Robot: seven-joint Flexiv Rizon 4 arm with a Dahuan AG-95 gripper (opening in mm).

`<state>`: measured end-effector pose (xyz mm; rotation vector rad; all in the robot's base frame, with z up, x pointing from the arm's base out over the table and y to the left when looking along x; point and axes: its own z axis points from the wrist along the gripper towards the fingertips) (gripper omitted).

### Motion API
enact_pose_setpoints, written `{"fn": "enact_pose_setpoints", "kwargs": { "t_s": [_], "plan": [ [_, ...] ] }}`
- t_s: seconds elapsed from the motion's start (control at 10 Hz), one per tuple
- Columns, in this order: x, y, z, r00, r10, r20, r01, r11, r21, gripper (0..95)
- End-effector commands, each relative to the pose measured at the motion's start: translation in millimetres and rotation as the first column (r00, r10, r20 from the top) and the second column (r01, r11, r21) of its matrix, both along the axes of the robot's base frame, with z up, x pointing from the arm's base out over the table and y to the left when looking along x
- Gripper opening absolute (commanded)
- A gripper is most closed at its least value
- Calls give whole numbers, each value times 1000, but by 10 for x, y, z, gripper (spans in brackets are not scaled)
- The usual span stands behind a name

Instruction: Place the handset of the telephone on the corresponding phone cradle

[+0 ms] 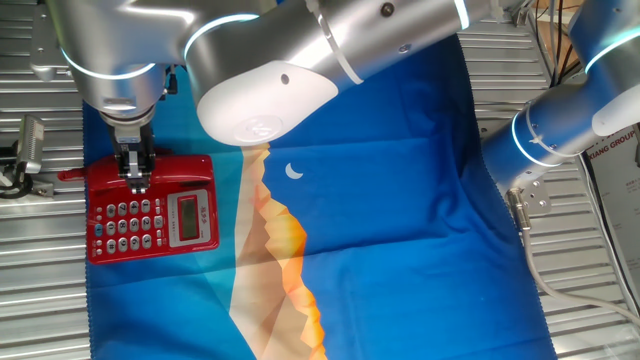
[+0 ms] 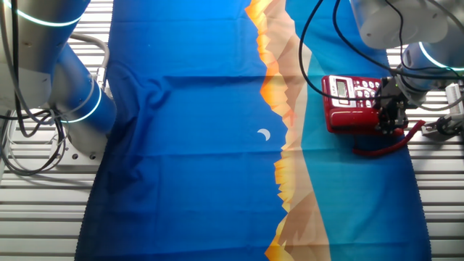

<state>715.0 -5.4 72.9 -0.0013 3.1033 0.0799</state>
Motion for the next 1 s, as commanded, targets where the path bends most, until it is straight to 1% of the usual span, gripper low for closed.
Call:
{"fn": "enact_pose_setpoints", "kwargs": {
  "t_s": [0.1, 0.2, 0.3, 0.4, 0.6, 1.0],
  "plan": [
    [1, -2, -13, 1000, -1, 3, 1, 1000, -1, 0],
    [3, -5, -19, 1000, -2, 2, 2, 1000, -1, 0],
    [5, -11, -30, 1000, -1, 10, 1, 1000, -1, 0],
    [5, -18, -42, 1000, 1, 11, -1, 1000, 0, 0],
    [7, -19, -46, 1000, -2, 11, 2, 1000, 5, 0],
    [14, -22, -66, 1000, 0, 15, 0, 1000, 4, 0]
  ]
}}
